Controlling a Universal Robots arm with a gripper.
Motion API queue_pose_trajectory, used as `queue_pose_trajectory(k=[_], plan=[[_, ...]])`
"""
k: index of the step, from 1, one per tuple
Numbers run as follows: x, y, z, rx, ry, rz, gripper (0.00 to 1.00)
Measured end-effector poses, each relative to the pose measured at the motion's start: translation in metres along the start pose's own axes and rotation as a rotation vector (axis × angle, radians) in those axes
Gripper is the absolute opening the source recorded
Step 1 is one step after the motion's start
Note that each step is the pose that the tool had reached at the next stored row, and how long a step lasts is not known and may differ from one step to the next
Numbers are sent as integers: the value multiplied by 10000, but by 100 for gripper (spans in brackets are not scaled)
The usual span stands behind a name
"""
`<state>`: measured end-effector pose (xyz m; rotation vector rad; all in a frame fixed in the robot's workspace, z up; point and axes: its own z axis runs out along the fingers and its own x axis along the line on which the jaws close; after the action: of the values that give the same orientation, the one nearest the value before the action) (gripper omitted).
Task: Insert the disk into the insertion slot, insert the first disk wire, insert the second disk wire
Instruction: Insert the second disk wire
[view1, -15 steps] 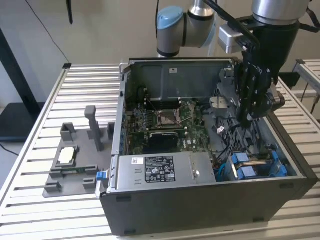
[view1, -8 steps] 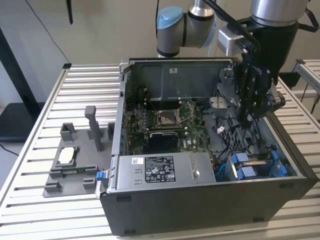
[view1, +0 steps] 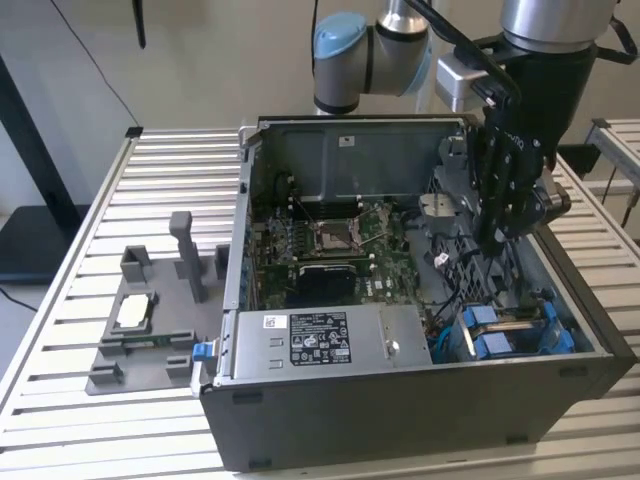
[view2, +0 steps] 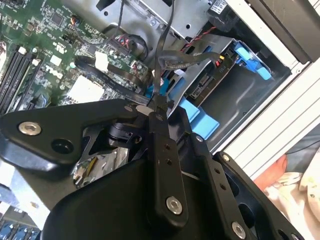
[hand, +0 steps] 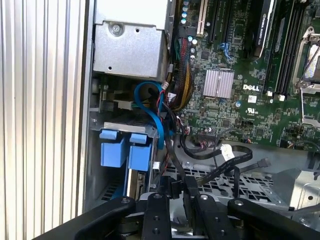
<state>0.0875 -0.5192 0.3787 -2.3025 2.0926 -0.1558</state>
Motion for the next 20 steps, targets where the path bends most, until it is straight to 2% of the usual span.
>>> queue_pose_trajectory(k=[2,3,4,6,20], plan=[[0,0,0,0,1,0,27],[0,0,0,-1,2,-1,25],[0,0,0,-1,4,-1,18],[0,0,0,-1,9,-1,16],[0,0,0,-2,15,-2,16]])
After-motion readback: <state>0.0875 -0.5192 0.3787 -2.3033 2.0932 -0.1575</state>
